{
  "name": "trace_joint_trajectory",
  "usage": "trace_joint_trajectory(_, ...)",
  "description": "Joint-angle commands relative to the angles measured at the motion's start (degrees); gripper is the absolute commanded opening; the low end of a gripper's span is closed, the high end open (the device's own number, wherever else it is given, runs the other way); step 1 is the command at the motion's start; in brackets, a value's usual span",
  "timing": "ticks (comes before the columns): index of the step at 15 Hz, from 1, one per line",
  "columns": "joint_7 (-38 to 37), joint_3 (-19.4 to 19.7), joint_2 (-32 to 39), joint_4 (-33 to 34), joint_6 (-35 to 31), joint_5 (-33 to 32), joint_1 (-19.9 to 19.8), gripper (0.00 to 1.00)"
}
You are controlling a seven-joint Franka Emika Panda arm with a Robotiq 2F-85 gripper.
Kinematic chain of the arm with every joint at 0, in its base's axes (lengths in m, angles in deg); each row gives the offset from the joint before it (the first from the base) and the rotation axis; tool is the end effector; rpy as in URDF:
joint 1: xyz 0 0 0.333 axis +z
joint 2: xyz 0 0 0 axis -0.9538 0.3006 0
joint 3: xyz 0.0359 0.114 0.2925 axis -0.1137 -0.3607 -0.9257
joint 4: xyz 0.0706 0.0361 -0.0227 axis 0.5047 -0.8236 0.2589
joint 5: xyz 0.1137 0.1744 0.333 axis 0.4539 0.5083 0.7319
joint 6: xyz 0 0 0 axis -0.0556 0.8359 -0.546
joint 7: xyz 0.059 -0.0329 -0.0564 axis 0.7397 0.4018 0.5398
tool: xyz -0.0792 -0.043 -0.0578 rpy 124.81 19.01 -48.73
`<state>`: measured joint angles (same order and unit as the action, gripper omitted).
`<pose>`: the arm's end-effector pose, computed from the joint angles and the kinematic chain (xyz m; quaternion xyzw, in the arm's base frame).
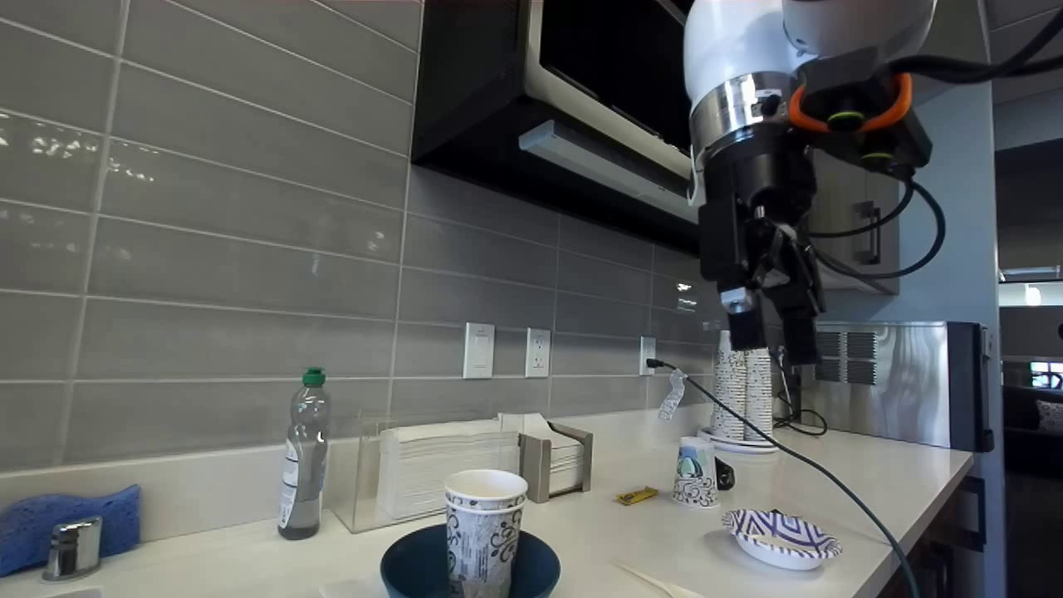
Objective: Remove the paper cups from the blue bowl, put them on the counter, unstack the paper cups and then move the blue bowl to the right
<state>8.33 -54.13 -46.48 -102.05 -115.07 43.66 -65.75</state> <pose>0.3845 0.1554 0.5357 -0.9945 0.0337 0.0872 0.0469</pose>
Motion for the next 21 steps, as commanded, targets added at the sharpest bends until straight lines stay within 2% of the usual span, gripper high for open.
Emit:
trace_joint_trajectory(1, -1.28, -1.09, 5.73, 0.35, -8.87, 0.2, -0.47, 1.0)
trace_joint_trajectory(4, -3.89, -1.26, 11.33, 1.3, -17.33, -0.07, -0.44, 1.0)
trace_joint_trajectory(9, -10.3, -1.04, 20.67, 4.47, -25.41, -1.46, 0.09, 1.0)
trace_joint_trajectory(16, -20.57, 0.65, 31.05, 13.42, -27.3, -8.21, 1.44, 1.0)
trace_joint_trajectory(21, -23.87, 2.06, 36.13, 19.3, -26.76, -11.25, 2.74, 1.0)
